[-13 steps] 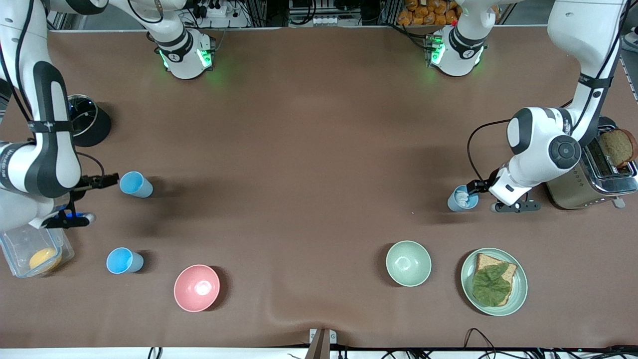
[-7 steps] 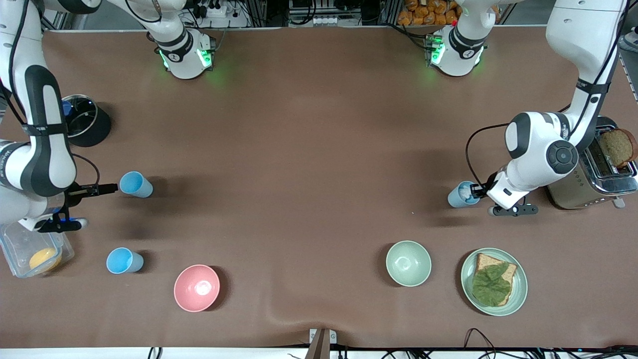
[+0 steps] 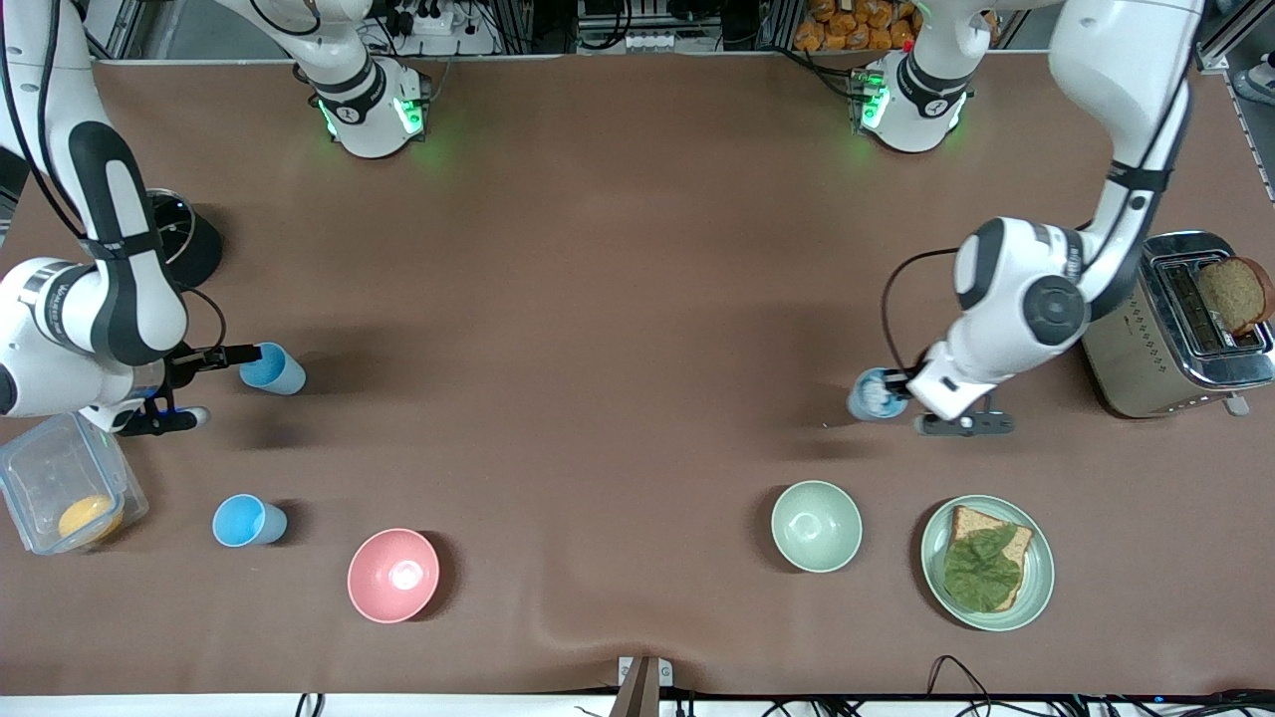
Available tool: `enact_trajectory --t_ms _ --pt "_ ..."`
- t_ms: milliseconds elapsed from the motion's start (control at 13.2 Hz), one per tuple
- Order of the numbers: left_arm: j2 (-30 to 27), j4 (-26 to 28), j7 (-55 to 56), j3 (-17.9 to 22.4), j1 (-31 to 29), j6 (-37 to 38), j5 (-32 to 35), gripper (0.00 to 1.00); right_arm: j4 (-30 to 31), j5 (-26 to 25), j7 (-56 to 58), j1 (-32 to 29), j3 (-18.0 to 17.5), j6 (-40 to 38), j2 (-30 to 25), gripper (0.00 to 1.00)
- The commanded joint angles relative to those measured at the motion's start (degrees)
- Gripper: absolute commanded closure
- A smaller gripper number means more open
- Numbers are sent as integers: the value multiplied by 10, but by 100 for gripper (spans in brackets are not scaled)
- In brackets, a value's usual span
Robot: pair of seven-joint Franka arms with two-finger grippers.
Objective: Stack blue cups with both arms
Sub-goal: 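Carry the tissue cup with the left gripper to the table's middle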
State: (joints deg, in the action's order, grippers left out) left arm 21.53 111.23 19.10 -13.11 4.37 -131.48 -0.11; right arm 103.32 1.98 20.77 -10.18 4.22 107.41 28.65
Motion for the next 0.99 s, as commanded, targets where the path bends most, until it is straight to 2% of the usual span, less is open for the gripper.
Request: enact_trajectory --t_ms 0,228,531,683,759,834,910 --pt "31 -80 175 -8 111 42 -6 100 20 10 11 -8 -6 28 -12 0" --pt "89 -138 295 -3 209 43 2 100 19 26 36 -12 -6 39 6 0" --pt "154 -202 396 -1 291 43 39 100 20 43 47 -12 -6 33 16 0" --pt "186 -236 433 -1 310 43 50 100 19 47 86 -27 -6 41 23 0" --pt "197 -246 441 1 324 41 51 100 18 62 110 -33 -6 60 27 25" --pt "200 -249 444 8 336 40 51 100 19 74 137 -35 -5 79 27 68" --pt "200 -249 444 13 343 41 51 100 18 81 145 -38 -5 84 29 94"
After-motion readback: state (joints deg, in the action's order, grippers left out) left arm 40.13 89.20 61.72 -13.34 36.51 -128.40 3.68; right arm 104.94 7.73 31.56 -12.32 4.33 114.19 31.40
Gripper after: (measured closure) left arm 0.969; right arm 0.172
